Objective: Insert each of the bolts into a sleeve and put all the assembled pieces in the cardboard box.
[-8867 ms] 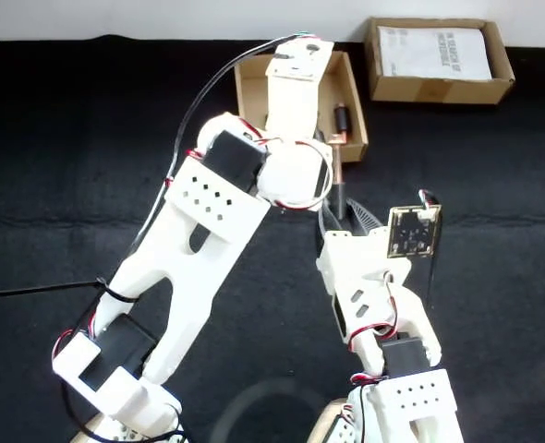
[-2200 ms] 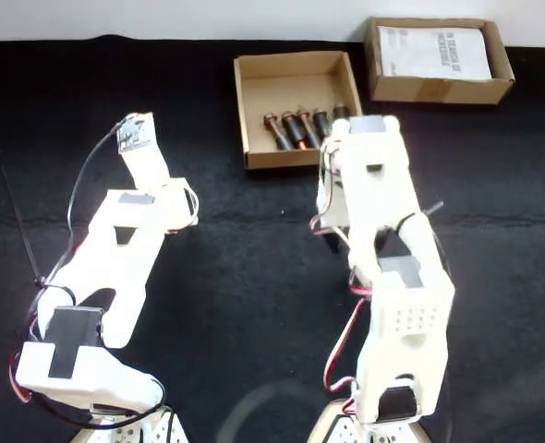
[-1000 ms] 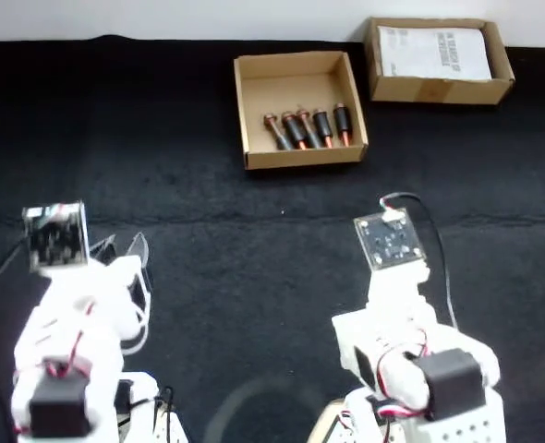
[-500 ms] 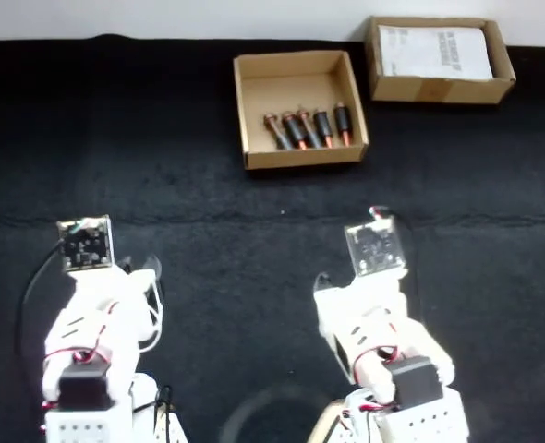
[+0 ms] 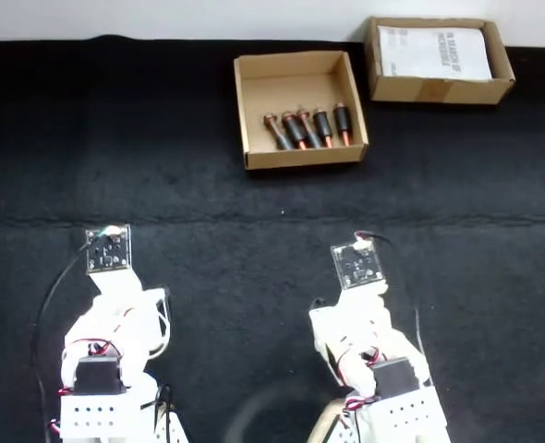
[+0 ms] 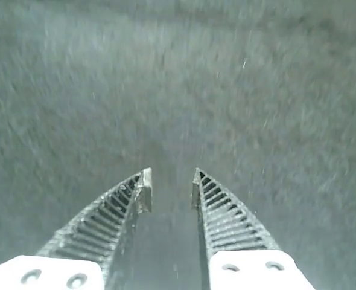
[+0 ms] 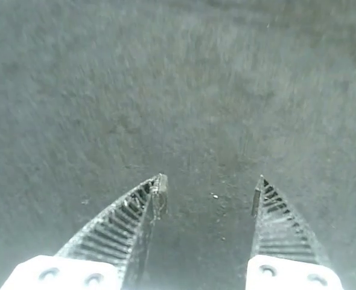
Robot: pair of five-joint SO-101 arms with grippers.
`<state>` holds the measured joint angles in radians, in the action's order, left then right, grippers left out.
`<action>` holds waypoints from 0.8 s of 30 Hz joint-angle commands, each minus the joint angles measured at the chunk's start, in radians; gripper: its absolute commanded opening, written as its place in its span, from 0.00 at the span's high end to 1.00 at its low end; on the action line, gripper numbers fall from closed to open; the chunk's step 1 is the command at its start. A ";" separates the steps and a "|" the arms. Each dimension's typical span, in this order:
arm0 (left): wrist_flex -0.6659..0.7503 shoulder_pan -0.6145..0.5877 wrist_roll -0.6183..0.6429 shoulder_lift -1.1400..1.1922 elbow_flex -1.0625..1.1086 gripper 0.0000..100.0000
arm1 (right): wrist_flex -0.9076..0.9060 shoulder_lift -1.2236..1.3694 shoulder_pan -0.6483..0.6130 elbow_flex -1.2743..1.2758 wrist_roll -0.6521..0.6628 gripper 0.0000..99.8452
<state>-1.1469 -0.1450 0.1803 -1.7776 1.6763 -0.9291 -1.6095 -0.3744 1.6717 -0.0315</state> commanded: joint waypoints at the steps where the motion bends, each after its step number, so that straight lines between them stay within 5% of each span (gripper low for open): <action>1: -0.084 -0.008 -0.002 -0.016 0.019 0.87 | 0.013 -0.012 0.033 0.018 0.011 0.79; 7: -0.175 -0.004 -0.003 -0.016 0.019 0.87 | 0.013 -0.012 0.039 0.021 0.011 1.00; 20: -0.173 -0.004 -0.003 -0.016 0.019 0.87 | 0.065 -0.012 0.059 0.147 0.006 0.99; 24: -0.173 -0.007 0.000 -0.016 0.019 0.87 | -0.065 -0.021 0.061 0.131 0.005 0.99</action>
<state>-1.3188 -0.1450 0.1803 -1.7776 1.6763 -0.9260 -1.6126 -0.3284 1.6732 -0.0315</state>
